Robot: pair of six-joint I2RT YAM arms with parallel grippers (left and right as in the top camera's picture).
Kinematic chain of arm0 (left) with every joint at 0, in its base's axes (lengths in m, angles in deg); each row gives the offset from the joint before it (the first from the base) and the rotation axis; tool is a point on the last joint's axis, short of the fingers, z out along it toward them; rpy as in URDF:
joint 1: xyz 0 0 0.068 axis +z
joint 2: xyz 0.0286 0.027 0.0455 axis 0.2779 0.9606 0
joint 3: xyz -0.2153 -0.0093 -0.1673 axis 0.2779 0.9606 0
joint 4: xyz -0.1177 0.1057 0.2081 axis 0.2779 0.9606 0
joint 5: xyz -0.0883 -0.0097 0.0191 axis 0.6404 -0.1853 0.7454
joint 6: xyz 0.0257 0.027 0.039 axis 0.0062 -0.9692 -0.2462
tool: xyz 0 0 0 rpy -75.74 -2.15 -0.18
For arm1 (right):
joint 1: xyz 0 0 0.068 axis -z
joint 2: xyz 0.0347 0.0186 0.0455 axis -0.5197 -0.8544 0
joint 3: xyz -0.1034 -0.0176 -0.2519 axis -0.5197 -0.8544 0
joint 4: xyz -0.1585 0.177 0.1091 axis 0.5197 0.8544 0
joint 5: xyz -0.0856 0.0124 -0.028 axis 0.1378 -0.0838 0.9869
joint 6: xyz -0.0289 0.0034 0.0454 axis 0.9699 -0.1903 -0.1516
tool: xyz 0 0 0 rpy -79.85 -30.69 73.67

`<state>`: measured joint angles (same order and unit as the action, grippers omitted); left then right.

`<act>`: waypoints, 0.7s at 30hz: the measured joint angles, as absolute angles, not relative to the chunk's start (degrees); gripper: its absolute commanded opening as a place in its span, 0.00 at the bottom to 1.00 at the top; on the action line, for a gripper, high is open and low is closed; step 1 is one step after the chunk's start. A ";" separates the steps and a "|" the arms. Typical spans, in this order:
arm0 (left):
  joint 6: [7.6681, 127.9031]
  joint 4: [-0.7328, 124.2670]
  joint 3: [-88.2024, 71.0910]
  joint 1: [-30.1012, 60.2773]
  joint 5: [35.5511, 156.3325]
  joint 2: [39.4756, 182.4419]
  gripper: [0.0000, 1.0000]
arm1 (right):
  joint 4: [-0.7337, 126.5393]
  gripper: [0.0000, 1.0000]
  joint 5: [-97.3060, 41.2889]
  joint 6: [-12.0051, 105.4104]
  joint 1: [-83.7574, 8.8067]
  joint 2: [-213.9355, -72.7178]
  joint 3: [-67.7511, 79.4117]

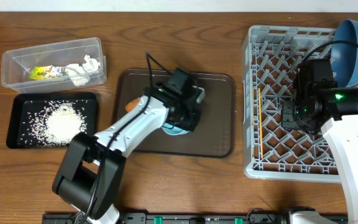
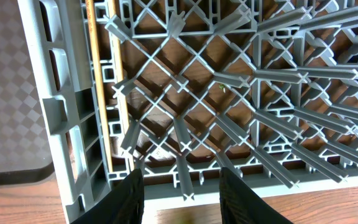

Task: Sort waste into correct bins and load items into the dishwasher rack
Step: 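Carry the empty bowl right and set it on the brown tray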

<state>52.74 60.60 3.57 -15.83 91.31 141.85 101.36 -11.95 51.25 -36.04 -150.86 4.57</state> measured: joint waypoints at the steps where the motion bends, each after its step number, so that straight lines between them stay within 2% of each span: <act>1: 52.85 59.92 3.57 -16.48 91.18 141.85 0.06 | 101.34 0.39 -11.95 51.25 -36.04 -150.86 4.57; 3: 53.68 59.18 3.57 -17.84 90.39 141.85 0.07 | 101.29 0.38 -11.95 51.25 -36.04 -150.86 4.57; 7: 55.08 59.00 3.57 -19.74 88.90 141.85 0.28 | 101.43 0.39 -11.93 51.25 -36.04 -150.86 4.57; 11: 55.91 59.09 3.57 -20.13 87.68 141.85 0.34 | 101.43 0.40 -11.95 51.25 -36.04 -150.86 4.57; 13: 55.95 59.94 3.57 -19.85 86.30 141.85 0.35 | 101.45 0.43 -11.95 51.25 -36.04 -150.86 4.57; 17: 56.12 63.16 3.57 -17.90 84.53 141.37 0.46 | 100.51 0.50 -11.93 51.42 -36.04 -150.86 4.57; 21: 56.08 66.85 3.57 -12.03 83.77 136.28 0.56 | 94.82 0.55 -13.35 51.71 -36.07 -150.86 4.51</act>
